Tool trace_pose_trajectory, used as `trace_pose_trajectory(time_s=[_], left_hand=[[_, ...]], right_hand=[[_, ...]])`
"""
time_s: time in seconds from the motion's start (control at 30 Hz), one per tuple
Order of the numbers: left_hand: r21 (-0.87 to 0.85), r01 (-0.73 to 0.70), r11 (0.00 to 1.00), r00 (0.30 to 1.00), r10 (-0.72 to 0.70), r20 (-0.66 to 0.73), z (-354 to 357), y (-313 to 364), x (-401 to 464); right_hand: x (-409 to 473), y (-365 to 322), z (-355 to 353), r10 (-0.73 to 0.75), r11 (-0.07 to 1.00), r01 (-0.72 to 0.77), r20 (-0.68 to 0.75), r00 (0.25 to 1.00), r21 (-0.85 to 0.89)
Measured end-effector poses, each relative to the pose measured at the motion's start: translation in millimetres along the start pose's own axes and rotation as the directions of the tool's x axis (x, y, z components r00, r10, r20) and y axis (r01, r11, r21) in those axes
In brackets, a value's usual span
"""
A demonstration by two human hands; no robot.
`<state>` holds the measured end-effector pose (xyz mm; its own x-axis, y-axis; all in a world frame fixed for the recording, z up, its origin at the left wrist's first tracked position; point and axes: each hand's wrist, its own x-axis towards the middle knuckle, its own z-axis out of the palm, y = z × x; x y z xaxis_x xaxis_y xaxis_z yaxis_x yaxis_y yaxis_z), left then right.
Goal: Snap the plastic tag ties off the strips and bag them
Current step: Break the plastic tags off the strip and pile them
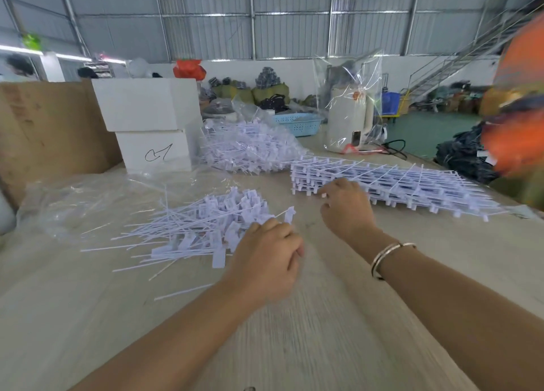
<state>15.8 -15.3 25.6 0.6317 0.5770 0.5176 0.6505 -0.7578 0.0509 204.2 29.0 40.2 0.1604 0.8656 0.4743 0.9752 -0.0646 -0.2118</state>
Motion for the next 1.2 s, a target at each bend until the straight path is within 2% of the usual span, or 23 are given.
trace_pose_trajectory(time_s=[0.1,0.2,0.4,0.47,0.5,0.57,0.63,0.67,0.73,0.77,0.8,0.87,0.93,1.0,1.07,1.13,1.2], left_hand=[[-0.064,-0.027,0.998,1.000,0.027,-0.011,9.8,13.9,4.3],[-0.108,-0.031,0.994,0.999,0.030,-0.011,20.3,17.1,2.3],[-0.166,0.037,0.985,0.998,-0.030,0.047,29.4,11.7,3.2],[-0.277,0.141,0.950,0.988,-0.119,0.094,29.7,11.8,6.3],[-0.375,0.224,0.900,0.974,-0.190,0.125,28.9,11.5,9.0],[-0.567,0.413,0.713,0.910,-0.354,0.217,24.3,11.3,18.5],[-0.737,0.544,0.401,0.804,-0.499,0.323,19.6,9.5,33.3],[-0.801,0.564,0.199,0.738,-0.556,0.382,17.2,7.1,41.7],[-0.848,0.500,-0.177,0.641,-0.583,0.499,12.7,-0.2,56.9],[-0.841,0.466,-0.274,0.623,-0.573,0.532,11.3,-4.7,62.4],[-0.832,0.451,-0.323,0.620,-0.557,0.553,9.7,-8.4,66.6],[-0.825,0.443,-0.350,0.629,-0.534,0.565,8.2,-15.7,73.3],[-0.827,0.465,-0.315,0.610,-0.563,0.558,8.3,-18.2,80.9],[-0.831,0.524,-0.186,0.553,-0.667,0.499,7.2,-16.9,86.8],[-0.836,0.547,-0.049,0.560,-0.721,0.408,3.6,-16.0,89.9],[-0.879,0.475,-0.055,0.636,-0.668,0.385,-6.6,-17.1,89.6],[-0.903,0.421,-0.083,0.684,-0.625,0.376,-21.2,-26.9,86.7]], right_hand=[[19.6,18.3,-2.5,0.104,0.966,-0.086,0.063,0.993,-0.243],[27.6,29.4,-1.1,0.203,0.935,-0.171,0.073,0.977,-0.311],[28.0,32.8,6.9,0.108,0.917,-0.089,0.026,0.994,-0.388],[23.6,25.8,5.9,0.079,0.933,-0.072,0.007,0.997,-0.354],[20.8,20.6,4.3,0.074,0.949,-0.072,-0.006,0.997,-0.306],[15.1,8.8,-1.4,0.077,0.979,-0.082,-0.032,0.996,-0.185],[8.9,-3.6,-9.2,0.094,0.993,-0.095,-0.022,0.995,-0.073],[4.7,-10.1,-13.3,0.093,0.995,-0.093,-0.001,0.996,-0.027],[-5.9,-22.8,-20.3,0.059,0.998,-0.059,0.016,0.998,0.021],[-11.7,-28.3,-22.8,0.029,0.999,-0.029,0.007,1.000,0.018],[-17.6,-32.8,-24.2,-0.003,1.000,0.003,0.001,1.000,0.011],[-29.0,-39.7,-24.0,-0.074,0.997,0.073,0.027,0.997,0.015],[-38.9,-44.6,-20.9,-0.141,0.990,0.137,0.095,0.985,0.042],[-44.3,-46.3,-17.8,-0.175,0.983,0.166,0.120,0.977,0.083],[-47.0,-43.8,-23.0,-0.170,0.972,0.158,0.058,0.984,0.173],[-45.7,-34.0,-34.7,-0.063,0.923,0.084,-0.069,0.996,0.374],[-37.7,-13.9,-47.8,0.181,0.761,-0.055,-0.130,0.975,0.647]])
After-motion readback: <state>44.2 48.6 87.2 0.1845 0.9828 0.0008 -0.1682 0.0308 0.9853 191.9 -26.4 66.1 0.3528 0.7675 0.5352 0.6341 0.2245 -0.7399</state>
